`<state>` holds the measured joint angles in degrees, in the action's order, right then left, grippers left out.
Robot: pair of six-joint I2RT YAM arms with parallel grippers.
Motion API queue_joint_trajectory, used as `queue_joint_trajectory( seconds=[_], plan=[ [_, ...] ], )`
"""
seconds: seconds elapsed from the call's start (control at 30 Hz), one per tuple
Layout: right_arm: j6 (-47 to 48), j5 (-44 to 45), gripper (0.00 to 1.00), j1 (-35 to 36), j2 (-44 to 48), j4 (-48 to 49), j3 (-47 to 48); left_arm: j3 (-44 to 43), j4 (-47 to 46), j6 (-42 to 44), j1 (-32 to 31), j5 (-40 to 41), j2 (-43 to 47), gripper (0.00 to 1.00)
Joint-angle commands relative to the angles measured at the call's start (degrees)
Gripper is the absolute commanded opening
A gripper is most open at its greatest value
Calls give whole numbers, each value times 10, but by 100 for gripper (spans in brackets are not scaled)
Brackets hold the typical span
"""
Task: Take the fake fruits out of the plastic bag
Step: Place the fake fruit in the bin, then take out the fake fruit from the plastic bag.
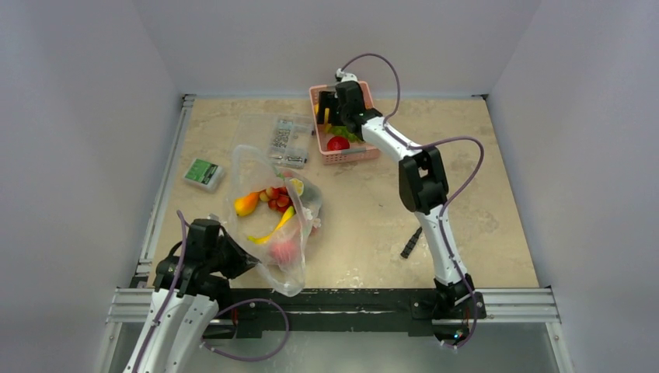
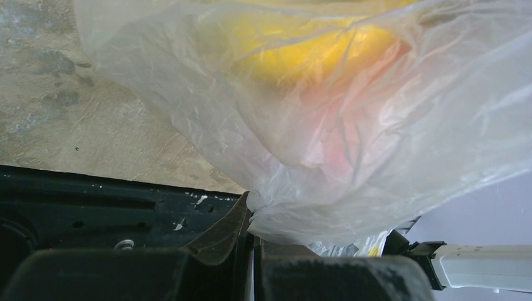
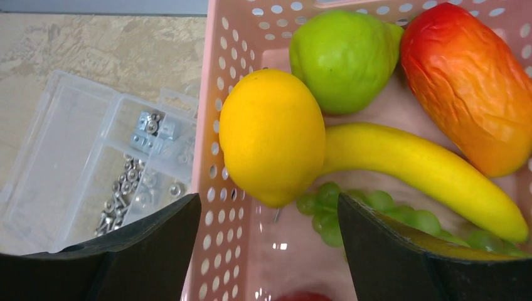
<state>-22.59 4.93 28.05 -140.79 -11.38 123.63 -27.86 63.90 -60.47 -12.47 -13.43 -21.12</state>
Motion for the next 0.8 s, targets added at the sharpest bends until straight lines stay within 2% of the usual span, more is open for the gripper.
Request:
queue_joint_trajectory(
  seconds=[0.0, 0.23, 0.33, 0.53, 0.7, 0.77],
  plan=[
    [24, 2, 80, 3, 103, -14, -33, -20, -8, 2, -2, -5, -5, 0],
    [19, -5, 81, 19, 288, 42, -248, -18, -19, 3, -2, -8, -10, 0],
    [18, -18, 81, 49, 369, 66, -349, -13, -26, 4, -2, -12, -10, 0],
    [30, -13, 78, 154, 506, 93, -518, -5, -36, 8, -2, -18, -14, 0],
    [77, 4, 74, 261, 607, 99, -596, -1, -45, 16, -2, -20, -20, 0],
    [97, 39, 73, 308, 636, 98, -618, 3, -49, 15, -2, -24, -21, 0]
  ],
)
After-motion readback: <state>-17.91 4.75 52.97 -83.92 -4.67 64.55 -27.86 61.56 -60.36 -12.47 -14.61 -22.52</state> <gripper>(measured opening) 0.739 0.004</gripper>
